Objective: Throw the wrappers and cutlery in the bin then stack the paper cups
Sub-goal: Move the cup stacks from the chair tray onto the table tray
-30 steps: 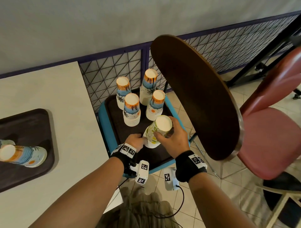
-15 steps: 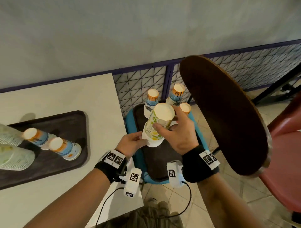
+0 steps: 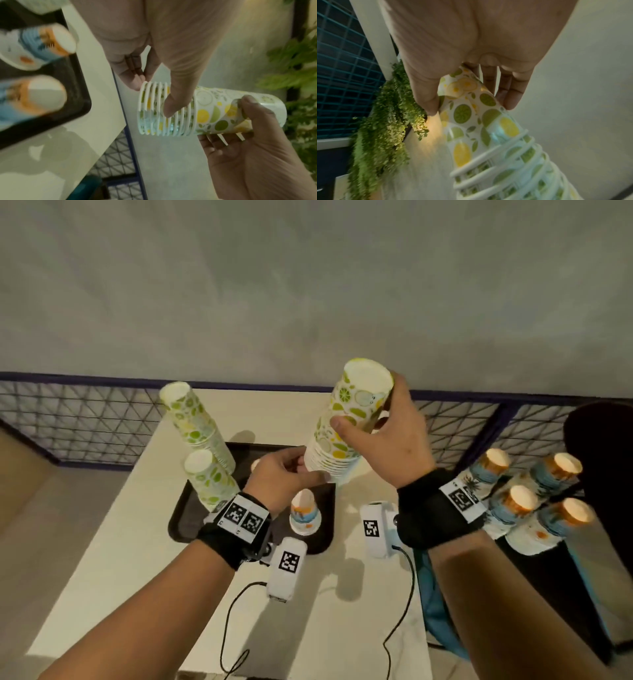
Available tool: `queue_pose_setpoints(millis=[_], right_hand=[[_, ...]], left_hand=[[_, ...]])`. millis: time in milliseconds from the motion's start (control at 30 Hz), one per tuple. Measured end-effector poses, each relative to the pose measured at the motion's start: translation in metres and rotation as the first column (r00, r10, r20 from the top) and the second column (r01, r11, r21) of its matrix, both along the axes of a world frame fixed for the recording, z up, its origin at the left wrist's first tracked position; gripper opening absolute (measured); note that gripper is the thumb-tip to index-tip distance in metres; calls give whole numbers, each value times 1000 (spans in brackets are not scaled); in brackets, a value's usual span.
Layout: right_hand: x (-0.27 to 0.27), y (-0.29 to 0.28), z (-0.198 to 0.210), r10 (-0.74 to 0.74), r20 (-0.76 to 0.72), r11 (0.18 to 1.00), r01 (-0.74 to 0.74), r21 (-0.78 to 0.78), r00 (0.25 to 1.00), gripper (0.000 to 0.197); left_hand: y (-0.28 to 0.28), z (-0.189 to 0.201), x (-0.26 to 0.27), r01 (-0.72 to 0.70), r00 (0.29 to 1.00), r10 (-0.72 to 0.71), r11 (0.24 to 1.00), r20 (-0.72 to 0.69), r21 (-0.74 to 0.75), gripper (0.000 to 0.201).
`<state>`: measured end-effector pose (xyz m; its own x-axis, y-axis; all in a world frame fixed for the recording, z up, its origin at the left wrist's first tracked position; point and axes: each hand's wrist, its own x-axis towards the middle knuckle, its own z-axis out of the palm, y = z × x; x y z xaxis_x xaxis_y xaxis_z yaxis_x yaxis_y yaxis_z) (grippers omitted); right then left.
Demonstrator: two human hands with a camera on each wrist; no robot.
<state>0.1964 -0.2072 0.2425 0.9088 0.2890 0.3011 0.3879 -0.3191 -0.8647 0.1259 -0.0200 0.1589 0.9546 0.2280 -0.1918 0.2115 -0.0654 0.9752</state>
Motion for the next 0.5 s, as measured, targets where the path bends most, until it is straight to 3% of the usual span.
queue_pose_setpoints(millis=[200,367,500], right_hand=[[-10,121,19,133,-9,991,-133,19,991,77],[-22,192,18,186,-4,982,-186,20,983,75],[-28,231,0,209,-23,978,-209,-14,978,77]], left_hand=[[104,22,-32,-122,991,121,993,55,11,44],[171,17,-54,-220,974,222,974,48,-43,70],[196,4,-64,-271,962,273,961,23,-59,68]])
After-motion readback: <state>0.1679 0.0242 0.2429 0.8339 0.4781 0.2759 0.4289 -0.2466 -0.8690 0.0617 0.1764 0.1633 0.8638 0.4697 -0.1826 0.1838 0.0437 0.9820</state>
